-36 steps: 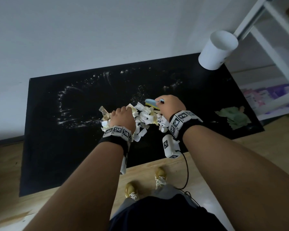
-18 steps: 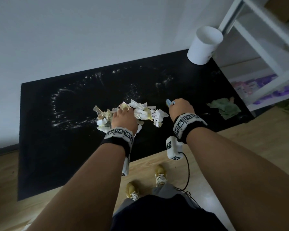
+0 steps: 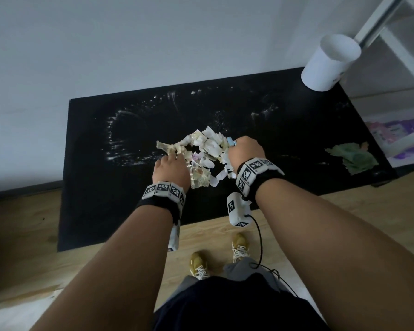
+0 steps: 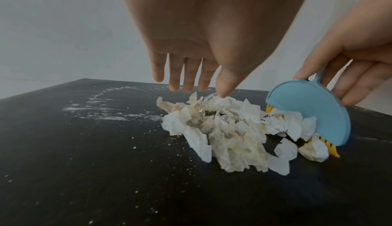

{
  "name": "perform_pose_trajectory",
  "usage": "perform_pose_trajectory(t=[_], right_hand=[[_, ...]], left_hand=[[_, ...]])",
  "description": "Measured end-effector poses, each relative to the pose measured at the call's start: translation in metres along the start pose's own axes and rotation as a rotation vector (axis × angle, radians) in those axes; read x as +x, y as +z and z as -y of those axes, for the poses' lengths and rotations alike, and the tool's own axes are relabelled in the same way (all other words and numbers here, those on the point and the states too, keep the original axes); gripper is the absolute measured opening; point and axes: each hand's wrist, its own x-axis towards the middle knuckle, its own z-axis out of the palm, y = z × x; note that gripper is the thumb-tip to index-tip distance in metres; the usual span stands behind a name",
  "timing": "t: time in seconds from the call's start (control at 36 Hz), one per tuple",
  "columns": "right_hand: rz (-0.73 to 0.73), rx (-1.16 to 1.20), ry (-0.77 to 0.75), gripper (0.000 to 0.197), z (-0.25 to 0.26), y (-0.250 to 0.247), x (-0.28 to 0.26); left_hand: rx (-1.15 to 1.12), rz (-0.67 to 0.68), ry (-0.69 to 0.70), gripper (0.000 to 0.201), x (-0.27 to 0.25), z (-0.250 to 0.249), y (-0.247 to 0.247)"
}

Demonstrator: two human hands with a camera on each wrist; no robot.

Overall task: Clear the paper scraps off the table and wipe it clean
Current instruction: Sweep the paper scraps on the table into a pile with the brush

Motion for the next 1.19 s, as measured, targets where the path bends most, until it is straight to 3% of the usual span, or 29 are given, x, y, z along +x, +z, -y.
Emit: perform_pose_trajectory(t=[0.11,0.28,0.56,0.89,1.19], right_hand=[[-0.045,0.024,-0.033,0.032,0.005,-0.005,-0.005],[-0.142,0.048,-0.13,0.028,0.011,-0.019,-0.004],[-0.105,0.08,-0.42,0.026,0.061,-0.019,0.006],[0.128,0.004,-0.653,0.024,0.122,0.002,0.012],[0.365,-0.371,-0.736,0.031,0.14,0.03,0.007]], left_hand=[[-0.021,-0.007,0.007,0.05,-0.005,0.007,-0.002],[-0.042,-0.004,0.006,0.051,-0.003,0.01,-0.004],[-0.054,-0.038,-0.057,0.045,0.004,0.033,-0.005],[-0.072,-0.078,-0.188,0.04,0.006,0.069,-0.011],[-0.074,-0.068,-0.274,0.046,-0.007,0.087,-0.002]])
